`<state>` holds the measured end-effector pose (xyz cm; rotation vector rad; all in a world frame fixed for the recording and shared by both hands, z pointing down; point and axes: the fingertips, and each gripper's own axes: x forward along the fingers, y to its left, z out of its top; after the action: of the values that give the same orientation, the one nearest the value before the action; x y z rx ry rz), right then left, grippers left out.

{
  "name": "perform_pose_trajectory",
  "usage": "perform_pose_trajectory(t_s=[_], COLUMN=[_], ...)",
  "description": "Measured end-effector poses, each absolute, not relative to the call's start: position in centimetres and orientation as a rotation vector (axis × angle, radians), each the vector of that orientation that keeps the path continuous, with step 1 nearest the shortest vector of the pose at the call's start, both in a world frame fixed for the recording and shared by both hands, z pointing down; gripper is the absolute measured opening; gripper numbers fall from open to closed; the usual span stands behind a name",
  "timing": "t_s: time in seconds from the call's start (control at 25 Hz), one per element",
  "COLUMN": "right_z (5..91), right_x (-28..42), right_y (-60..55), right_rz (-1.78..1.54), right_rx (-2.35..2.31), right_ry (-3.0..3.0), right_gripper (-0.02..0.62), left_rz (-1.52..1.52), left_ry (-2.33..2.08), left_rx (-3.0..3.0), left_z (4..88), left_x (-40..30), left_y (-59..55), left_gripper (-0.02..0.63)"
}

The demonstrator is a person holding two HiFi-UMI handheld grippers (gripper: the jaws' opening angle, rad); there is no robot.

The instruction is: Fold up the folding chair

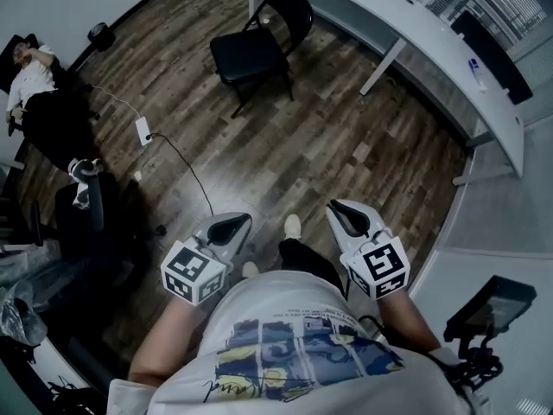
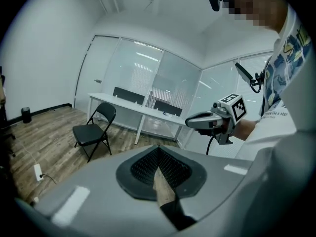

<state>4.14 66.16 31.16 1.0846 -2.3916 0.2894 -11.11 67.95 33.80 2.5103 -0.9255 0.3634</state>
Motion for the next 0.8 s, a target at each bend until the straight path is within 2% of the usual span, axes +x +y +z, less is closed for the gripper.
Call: perform_pose_trajectory(t_s=[0.16, 0.4, 0.8], right_z=[31.0, 31.3, 31.9], right_x=[7.1, 14.6, 16.0], right_y=[60.7, 50.8, 50.5], right_rz=[0.280, 0.295, 0.284], right_rx=[1.067, 1.024, 1.045], right_ry=[-2.416, -2.454, -2.437], right_gripper=[0.026, 0.038, 0.038], left_rz=[0.363, 0.383, 0.350], left_ry=[-0.996, -1.082, -1.127], left_rx=[2.494, 2.469, 2.490], left_z=[33.1, 32.0, 31.4], left_x=[-8.8, -1.7, -1.4], left_y=[62.7, 52.7, 52.0], left_gripper=[0.005, 0.005, 0.005])
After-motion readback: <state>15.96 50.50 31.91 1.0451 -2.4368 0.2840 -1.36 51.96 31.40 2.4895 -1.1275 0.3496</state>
